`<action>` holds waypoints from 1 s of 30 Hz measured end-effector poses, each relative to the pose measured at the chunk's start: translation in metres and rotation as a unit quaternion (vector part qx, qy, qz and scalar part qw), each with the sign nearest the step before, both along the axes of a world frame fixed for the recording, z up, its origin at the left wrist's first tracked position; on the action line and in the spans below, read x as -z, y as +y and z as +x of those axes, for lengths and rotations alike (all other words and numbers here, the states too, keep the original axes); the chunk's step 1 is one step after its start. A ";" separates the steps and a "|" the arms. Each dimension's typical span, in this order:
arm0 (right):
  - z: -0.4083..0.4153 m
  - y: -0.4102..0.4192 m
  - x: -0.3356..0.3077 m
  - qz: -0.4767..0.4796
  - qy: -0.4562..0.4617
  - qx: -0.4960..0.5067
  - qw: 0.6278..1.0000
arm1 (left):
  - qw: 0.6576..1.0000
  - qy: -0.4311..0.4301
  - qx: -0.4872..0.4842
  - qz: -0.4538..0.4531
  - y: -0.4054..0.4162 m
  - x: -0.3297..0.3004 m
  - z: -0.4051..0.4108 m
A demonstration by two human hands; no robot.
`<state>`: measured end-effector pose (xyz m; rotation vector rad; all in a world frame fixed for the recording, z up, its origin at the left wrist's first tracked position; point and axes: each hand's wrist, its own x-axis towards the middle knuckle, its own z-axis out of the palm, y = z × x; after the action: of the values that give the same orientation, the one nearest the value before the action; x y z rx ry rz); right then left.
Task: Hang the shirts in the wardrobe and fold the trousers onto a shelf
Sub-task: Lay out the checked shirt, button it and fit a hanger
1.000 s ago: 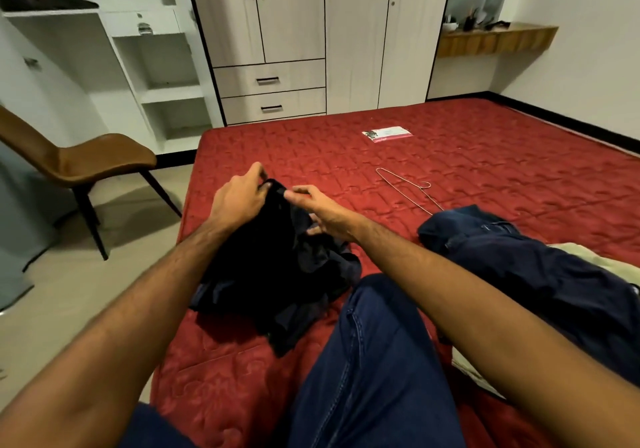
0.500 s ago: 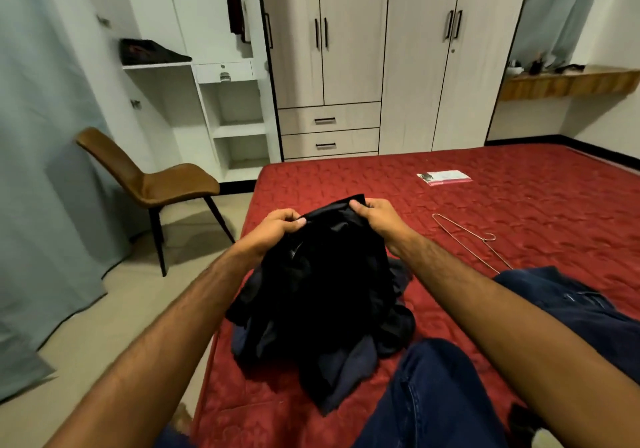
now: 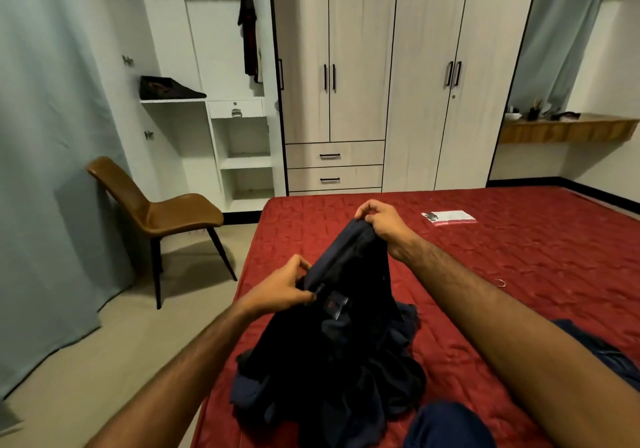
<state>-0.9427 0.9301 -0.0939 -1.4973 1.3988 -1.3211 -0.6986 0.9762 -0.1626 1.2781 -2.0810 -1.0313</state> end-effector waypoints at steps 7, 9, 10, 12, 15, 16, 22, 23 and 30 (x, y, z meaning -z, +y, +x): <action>-0.007 0.000 -0.018 0.072 -0.035 -0.097 0.992 | 0.997 -0.018 -0.077 0.007 -0.015 0.033 0.030; -0.013 0.000 -0.019 0.065 0.018 -0.145 0.987 | 0.990 0.055 -0.128 0.008 -0.015 0.023 0.034; -0.018 -0.002 -0.020 0.060 0.050 -0.168 0.983 | 0.985 0.099 -0.143 0.012 -0.013 0.016 0.036; -0.025 -0.006 -0.020 0.038 0.111 -0.180 0.977 | 0.982 0.138 -0.125 0.025 -0.011 0.006 0.044; -0.028 -0.013 -0.020 -0.021 0.165 -0.147 0.975 | 0.995 0.077 -0.055 0.012 -0.006 -0.005 0.057; -0.027 -0.015 -0.021 -0.036 0.189 -0.136 0.972 | 0.998 0.039 -0.043 -0.011 -0.005 -0.008 0.062; -0.018 -0.017 -0.031 -0.061 0.373 -0.069 0.923 | 0.993 -0.079 -0.056 -0.068 -0.009 -0.005 0.082; -0.018 -0.016 -0.033 -0.055 0.383 -0.072 0.919 | 0.995 -0.066 -0.056 -0.048 -0.007 -0.004 0.083; -0.026 -0.018 -0.033 0.013 0.349 -0.122 0.929 | 0.963 0.173 -0.156 0.138 0.003 -0.001 0.075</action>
<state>-0.9690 0.9125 -0.0606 -2.1637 1.5557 -0.6211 -0.6235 0.9792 -0.1614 1.3859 -1.4592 -1.3174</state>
